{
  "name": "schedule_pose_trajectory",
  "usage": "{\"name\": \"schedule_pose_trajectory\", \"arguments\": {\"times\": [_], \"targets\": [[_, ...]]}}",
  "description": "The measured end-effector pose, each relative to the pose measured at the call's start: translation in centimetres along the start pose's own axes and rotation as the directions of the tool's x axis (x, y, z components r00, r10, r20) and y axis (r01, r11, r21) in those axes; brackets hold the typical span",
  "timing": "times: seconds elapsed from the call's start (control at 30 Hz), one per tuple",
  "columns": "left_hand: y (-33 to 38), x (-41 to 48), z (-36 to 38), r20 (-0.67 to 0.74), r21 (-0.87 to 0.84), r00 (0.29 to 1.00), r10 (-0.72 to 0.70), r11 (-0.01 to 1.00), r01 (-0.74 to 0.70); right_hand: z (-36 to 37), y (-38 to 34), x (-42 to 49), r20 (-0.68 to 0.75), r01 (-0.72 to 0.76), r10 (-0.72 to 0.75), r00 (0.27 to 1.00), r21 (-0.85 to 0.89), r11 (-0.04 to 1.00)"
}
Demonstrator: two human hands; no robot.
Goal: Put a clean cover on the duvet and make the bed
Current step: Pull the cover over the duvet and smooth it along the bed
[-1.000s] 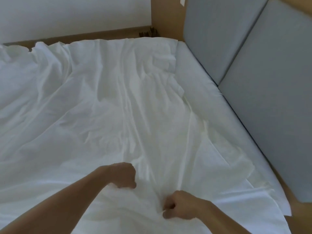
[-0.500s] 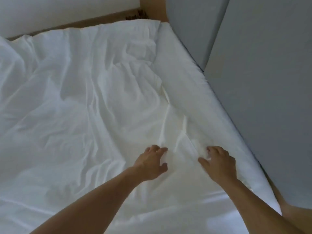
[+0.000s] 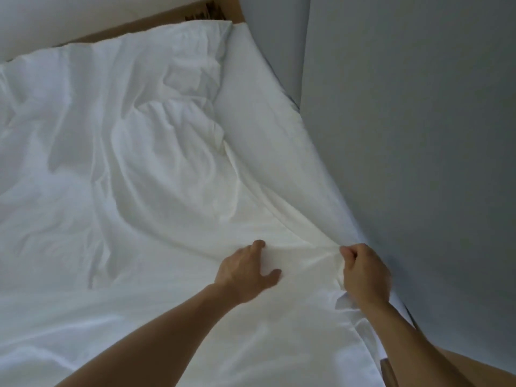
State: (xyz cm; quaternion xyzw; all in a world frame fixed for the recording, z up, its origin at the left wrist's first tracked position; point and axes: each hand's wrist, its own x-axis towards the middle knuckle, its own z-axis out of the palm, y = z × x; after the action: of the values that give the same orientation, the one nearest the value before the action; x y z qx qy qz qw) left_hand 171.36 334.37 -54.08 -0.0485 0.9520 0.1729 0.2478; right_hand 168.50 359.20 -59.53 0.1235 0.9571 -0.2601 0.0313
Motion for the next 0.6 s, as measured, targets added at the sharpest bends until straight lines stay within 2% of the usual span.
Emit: {"name": "schedule_pose_trajectory", "arguments": {"times": [0.07, 0.17, 0.2, 0.27, 0.33, 0.37, 0.4, 0.47, 0.53, 0.6], "targets": [[1.2, 0.5, 0.3, 0.014, -0.037, 0.998, 0.061, 0.997, -0.061, 0.4, 0.8, 1.2, -0.034, -0.087, 0.086, 0.996, -0.009, 0.996], [2.2, 1.3, 1.6, 0.209, 0.025, 0.971, 0.117, 0.992, -0.125, 1.8, 1.2, 1.8, 0.170, -0.248, 0.252, 0.953, -0.046, 0.968], [2.3, 1.3, 2.2, 0.276, 0.051, 0.954, 0.117, 0.989, -0.136, 2.0, 1.4, 1.4, 0.220, -0.278, 0.268, 0.938, 0.016, 0.961], [2.4, 1.2, 3.3, 0.355, 0.104, 0.928, 0.110, 0.982, -0.157, 1.6, 1.5, -0.3, 0.294, -0.283, 0.204, 0.934, 0.259, 0.923], [2.8, 1.5, 3.6, 0.397, 0.151, 0.912, 0.099, 0.974, -0.172, 0.4, 1.7, -2.7, 0.405, -0.331, 0.134, 0.904, 0.468, 0.819], [3.1, 1.7, 3.4, 0.416, 0.169, 0.905, 0.094, 0.969, -0.179, 0.0, 2.2, -3.9, 0.472, -0.380, 0.118, 0.874, 0.509, 0.772], [3.5, 2.0, 3.1, 0.430, 0.182, 0.898, 0.093, 0.965, -0.187, -0.5, 2.7, -4.9, 0.542, -0.418, 0.102, 0.834, 0.502, 0.757], [4.4, 2.6, 2.2, 0.440, 0.197, 0.891, 0.110, 0.956, -0.216, -1.0, 4.0, -6.6, 0.628, -0.377, 0.049, 0.777, 0.401, 0.835], [5.2, 3.1, 1.5, 0.426, 0.217, 0.893, 0.145, 0.942, -0.256, -1.0, 5.2, -7.8, 0.639, -0.264, 0.029, 0.769, 0.275, 0.925], [5.9, 3.2, 1.5, 0.401, 0.244, 0.897, 0.183, 0.923, -0.297, -0.9, 6.1, -8.8, 0.619, -0.235, 0.069, 0.783, 0.191, 0.953]]}}
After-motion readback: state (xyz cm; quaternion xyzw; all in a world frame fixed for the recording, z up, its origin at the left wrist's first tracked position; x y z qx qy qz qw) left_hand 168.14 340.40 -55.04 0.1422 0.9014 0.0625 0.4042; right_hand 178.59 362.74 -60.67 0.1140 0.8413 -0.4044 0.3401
